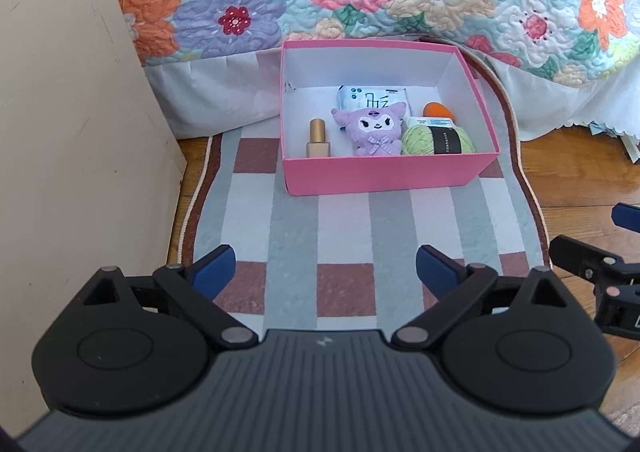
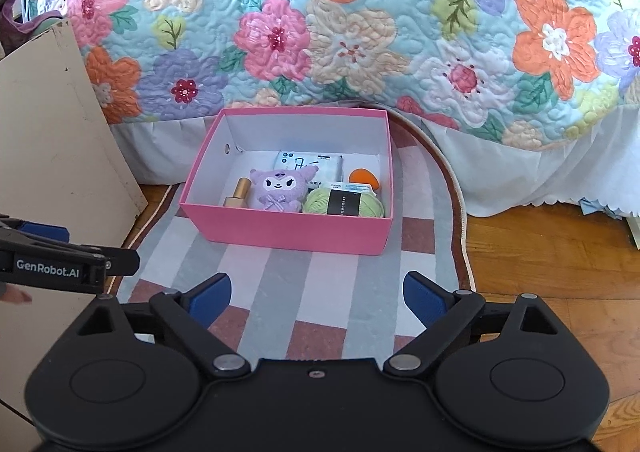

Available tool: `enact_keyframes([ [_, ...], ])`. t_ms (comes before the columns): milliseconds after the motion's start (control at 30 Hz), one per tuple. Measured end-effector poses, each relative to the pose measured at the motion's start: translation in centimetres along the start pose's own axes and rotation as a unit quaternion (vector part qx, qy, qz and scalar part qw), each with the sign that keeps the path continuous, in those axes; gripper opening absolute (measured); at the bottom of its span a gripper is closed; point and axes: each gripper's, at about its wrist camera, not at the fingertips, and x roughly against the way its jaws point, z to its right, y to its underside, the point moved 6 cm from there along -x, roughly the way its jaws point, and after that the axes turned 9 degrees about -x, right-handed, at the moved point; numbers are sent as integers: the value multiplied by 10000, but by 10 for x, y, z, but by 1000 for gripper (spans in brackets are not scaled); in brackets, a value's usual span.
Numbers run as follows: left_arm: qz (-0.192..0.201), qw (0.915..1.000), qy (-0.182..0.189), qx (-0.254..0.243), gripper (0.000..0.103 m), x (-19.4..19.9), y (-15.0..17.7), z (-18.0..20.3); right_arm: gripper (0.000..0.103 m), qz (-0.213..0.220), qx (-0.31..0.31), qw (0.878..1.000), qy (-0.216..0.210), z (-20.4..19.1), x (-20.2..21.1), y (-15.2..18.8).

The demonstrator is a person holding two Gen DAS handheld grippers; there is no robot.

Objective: Organize objects

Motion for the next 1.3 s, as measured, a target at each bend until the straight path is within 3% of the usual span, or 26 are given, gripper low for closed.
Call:
enact_keyframes([
  [600,-359,9983,-226,390,98,-3,5,-8,95,-127,-185,9996,174,6,1,-2],
  [1300,-428,9978,-403,306,99,-1,9,-9,95,-356,-294,9988,159,-1,-7,-6],
])
